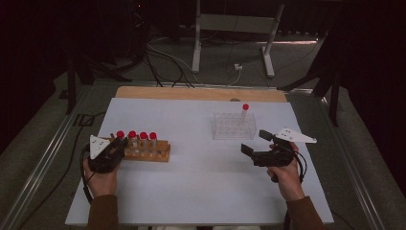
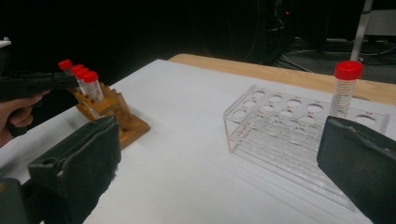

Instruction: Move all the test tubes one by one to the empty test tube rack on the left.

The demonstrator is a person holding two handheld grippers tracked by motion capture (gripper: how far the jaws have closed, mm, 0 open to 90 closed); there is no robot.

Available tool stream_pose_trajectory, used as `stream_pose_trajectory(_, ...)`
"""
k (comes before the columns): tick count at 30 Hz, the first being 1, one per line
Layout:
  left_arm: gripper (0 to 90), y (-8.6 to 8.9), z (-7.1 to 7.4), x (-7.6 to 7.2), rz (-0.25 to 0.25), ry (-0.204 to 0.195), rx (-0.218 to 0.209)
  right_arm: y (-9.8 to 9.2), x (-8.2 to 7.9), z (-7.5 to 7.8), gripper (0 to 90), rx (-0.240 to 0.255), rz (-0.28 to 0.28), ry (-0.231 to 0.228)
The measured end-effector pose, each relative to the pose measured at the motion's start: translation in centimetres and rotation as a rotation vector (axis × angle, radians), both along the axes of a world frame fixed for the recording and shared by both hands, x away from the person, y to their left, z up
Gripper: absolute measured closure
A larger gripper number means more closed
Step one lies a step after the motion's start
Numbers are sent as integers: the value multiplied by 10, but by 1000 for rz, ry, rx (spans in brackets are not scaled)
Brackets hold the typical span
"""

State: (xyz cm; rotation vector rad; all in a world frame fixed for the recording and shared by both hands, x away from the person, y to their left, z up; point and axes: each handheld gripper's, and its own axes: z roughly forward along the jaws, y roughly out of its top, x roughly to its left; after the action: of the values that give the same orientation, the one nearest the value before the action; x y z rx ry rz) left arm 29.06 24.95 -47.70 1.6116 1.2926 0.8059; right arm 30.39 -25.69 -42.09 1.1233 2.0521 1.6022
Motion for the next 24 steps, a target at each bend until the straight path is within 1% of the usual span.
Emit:
stream_pose_trajectory(4, 706, 0, 0, 0, 0, 3, -5, 0, 0, -1, 0, -2, 1, 1)
stream_pose_trajectory(7, 629, 1, 0, 0, -15, 11, -19, 0, 0, -1, 0, -4, -1, 3)
stream_pose_trajectory(9, 554, 2, 1, -2, -17, 7, -22, 0, 1, -1, 0, -4, -3, 3)
stream_pose_trajectory(10, 511, 3, 1, -2, -21, 7, -35, -1, 1, -1, 0, -2, -5, 3)
stream_pose_trajectory(11, 458, 4, 2, -3, -21, 4, -44, -1, 1, -1, 0, 0, -5, 2)
stream_pose_trajectory(13, 332, 5, 4, -4, -15, 1, -50, -2, 1, 0, 0, 2, -8, 1)
stream_pose_trajectory(15, 198, 4, 7, -5, -13, -4, -43, -2, 1, 0, 0, 3, -10, 0)
stream_pose_trajectory(16, 157, 4, 10, -5, -20, -8, -43, -2, 0, 0, 0, 4, -11, 0)
stream_pose_trajectory(19, 56, 3, 16, -6, -37, -24, -72, -1, 0, 2, 0, 6, -8, -7)
stream_pose_trajectory(21, 6, 3, 19, -7, -61, -34, -90, -1, -1, 3, 0, 10, -9, -8)
stream_pose_trajectory(22, 6, 3, 19, -7, -67, -36, -97, -1, -1, 3, 0, 10, -9, -11)
stream_pose_trajectory(24, 7, 2, 21, -8, -57, -42, -78, -1, 0, 4, 0, 11, -11, -12)
